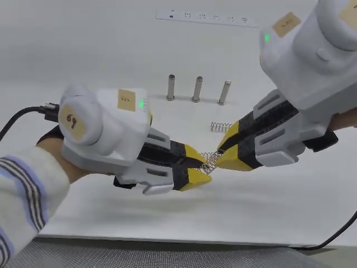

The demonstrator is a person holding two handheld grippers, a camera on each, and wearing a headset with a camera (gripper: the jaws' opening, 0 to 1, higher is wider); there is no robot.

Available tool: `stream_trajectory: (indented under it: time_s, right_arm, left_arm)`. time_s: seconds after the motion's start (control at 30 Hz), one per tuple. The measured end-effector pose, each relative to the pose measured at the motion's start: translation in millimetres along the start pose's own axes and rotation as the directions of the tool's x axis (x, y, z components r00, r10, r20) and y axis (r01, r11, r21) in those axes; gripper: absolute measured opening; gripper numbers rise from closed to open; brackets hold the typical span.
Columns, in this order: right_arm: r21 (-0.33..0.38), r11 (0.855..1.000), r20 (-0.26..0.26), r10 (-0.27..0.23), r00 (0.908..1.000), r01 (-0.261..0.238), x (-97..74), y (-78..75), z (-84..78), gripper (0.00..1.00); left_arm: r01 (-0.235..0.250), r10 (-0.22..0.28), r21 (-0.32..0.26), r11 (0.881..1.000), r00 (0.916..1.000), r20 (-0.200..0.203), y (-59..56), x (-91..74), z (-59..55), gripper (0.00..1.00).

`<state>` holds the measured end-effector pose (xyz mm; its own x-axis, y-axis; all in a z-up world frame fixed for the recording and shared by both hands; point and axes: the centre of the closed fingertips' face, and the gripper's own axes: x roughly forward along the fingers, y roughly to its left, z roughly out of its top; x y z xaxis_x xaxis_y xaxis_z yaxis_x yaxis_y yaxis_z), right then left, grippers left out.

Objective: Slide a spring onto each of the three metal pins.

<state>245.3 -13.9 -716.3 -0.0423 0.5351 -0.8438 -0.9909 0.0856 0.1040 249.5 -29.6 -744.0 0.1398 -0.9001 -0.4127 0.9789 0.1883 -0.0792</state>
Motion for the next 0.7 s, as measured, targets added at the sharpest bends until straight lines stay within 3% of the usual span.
stream_trajectory:
  time_s: [0.43, 0.7]
  right_arm:
    - [-0.047, 0.999, -0.053, 0.022, 0.9984, -0.025, -0.6, -0.3, -5.5, 0.08]
    - [-0.05, 0.997, -0.032, 0.05, 0.9982, -0.052, -6.6, 3.2, 0.6, 0.08]
  left_arm:
    - [0.019, -0.019, -0.014, 1.0, 0.9996, -0.019, -4.9, 7.2, -1.8, 0.01]
    - [0.041, -0.041, 0.002, 0.999, 0.9991, -0.004, -7.9, 0.8, 4.5, 0.01]
